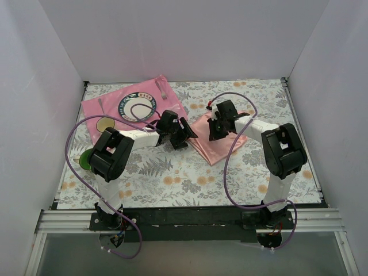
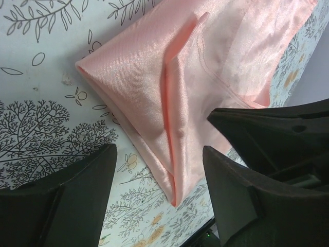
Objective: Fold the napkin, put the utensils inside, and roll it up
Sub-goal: Roll the napkin with the utensil
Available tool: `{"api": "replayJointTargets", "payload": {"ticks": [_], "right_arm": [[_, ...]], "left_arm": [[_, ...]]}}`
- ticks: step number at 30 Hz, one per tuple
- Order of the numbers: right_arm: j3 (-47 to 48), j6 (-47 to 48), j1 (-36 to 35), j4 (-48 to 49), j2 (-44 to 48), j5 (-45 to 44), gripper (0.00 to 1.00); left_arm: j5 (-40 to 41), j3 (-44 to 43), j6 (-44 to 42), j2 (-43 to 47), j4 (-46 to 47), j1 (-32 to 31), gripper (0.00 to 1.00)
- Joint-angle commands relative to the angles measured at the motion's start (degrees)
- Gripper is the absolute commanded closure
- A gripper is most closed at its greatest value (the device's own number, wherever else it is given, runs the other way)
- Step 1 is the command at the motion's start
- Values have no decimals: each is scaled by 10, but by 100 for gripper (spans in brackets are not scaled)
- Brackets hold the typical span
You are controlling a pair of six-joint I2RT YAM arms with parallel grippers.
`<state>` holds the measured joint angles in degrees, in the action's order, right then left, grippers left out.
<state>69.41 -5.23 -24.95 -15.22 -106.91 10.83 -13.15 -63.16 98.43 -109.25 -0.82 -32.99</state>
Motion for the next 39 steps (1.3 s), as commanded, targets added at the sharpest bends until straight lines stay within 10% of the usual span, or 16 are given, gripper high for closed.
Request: {"api": "replayJointTargets", "payload": {"ticks": [1,11,18,24,39], "right_arm": [[-43,-17,-13,35,-10,23,95],[-5,26,-13,-7,9,-24,91],[19,51,-63,-46,63,-105,53],[18,51,-134,-29,67,-157,41],[76,85,-199,-45,-33,-217,38]], "left_arm": [[5,2,-9,11,-8,-8,33],[54,-1,-53,21,-34,-11,34],[35,-15,-49,66,-75,37,33],[11,17,-3,128,-73,84,34],[-14,67,20,176,-54,129,34]]}}
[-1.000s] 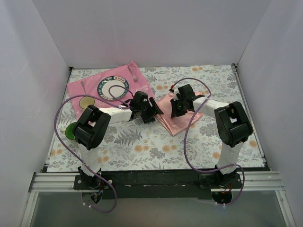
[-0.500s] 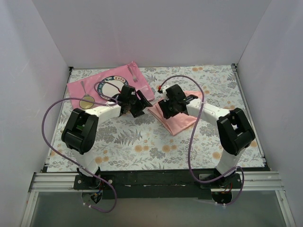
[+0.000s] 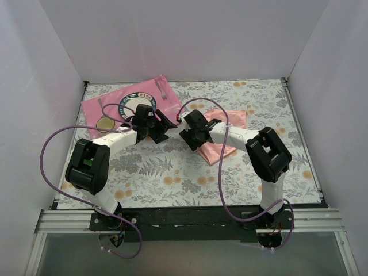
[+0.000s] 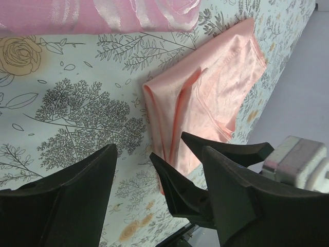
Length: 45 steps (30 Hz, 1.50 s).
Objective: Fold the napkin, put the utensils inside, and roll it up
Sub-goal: Roll the napkin with the utensil
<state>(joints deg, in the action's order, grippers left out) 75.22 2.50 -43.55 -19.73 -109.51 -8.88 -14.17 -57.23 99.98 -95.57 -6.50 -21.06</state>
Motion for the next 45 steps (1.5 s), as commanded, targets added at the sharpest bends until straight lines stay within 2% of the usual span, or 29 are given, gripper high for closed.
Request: {"api": "replayJointTargets", "payload": {"ticks": [1,7,12,19,23,25,29,32,34,36,45], "right_arm": [[16,7,-15,3,-7,-20,38],[5,-7,-23,5,-25,-38,38],[-22,-13,-25,24,-33,-112,49],[-37,6,-26,47,-26,-122,72],[-18,14,-25,35,-33,-100,94],[-16,13,-25,35,-22,-76,99],[-3,-3,5,20,-5,12,99],[1,-9,36,8,-2,116,99],[4,-11,54,3,-7,152,99],[10,-18,86,0,-12,227,99],[28,-42,183,-7,-48,430,99]], "left_arm": [[-3,9,5,41,3,10,34],[-2,8,6,37,-4,17,33],[-2,11,5,23,2,17,32],[-20,27,11,11,25,17,33],[-29,30,3,4,29,15,32],[-38,32,-1,-3,33,13,30],[-55,40,-7,-12,61,0,32],[-63,37,-12,-22,95,-14,35],[-60,40,-15,-26,103,-21,39],[-59,44,-19,-29,112,-32,41],[-14,49,-70,-11,110,-88,47]]}}
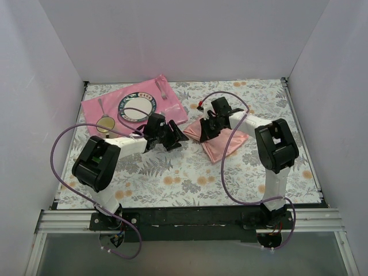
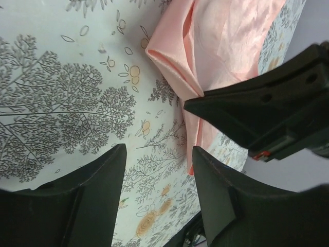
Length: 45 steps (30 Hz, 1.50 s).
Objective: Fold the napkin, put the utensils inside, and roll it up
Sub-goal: Roll the napkin with the utensil
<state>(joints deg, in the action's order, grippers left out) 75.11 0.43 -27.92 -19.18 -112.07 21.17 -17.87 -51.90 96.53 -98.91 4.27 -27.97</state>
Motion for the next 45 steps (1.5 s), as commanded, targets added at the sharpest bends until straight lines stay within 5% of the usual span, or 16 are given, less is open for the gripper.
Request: {"api": "replayJointTargets", "payload": {"ticks": [1,5,20,31,39,45], "right_arm": [[36,-22,40,-14,-28,144,99],[46,-39,73,-16,-61,237,99],[45,-61,133,-10,-108,353,99],[54,-74,142,-2,-117,361,99],[53,-65,142,-11,-106,360,99],[60,-51,141,-43,-86,325,87]], "left_arm": [[25,-7,-35,15,-3,-25,48],[18,-27,-42,-6,-3,-38,50],[-16,-124,-51,-98,-13,-51,63],[-23,-197,-50,-170,-39,-59,77],[-18,-234,-51,-203,-66,-64,79],[-20,-270,-59,-218,-84,-66,78]]}}
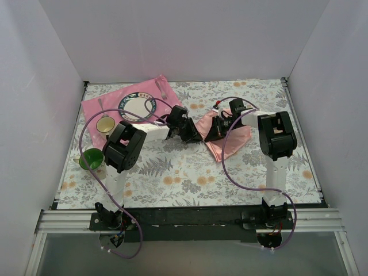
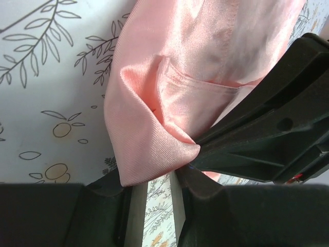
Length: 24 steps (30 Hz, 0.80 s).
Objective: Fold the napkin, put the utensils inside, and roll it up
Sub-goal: Roll the napkin with the utensil
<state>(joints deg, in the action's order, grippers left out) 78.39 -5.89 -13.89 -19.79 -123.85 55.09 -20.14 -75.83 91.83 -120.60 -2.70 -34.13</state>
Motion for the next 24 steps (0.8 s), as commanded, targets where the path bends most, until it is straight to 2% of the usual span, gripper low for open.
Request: {"api": "replayJointTargets", "payload": {"ticks": [1,7,13,18,23,24], "right_arm": [[33,18,1,-45,35,-23,83],[38,33,-7,-83,76,-91,62],[61,57,-39,-137,116,-211,45],[22,57,-85,-126,184,-379,38],[-96,84,-161,-40,253,-542,35],[-116,84,-170,-25,273,-547,34]], "left_arm": [[4,-30,-11,2,-11,-4,78],[-5,-31,-7,4,-4,-7,78],[-11,-34,-2,1,2,-10,78],[-13,-37,0,0,3,-12,78],[-17,-39,3,3,6,-12,78],[-17,-40,2,2,7,-12,78]]}}
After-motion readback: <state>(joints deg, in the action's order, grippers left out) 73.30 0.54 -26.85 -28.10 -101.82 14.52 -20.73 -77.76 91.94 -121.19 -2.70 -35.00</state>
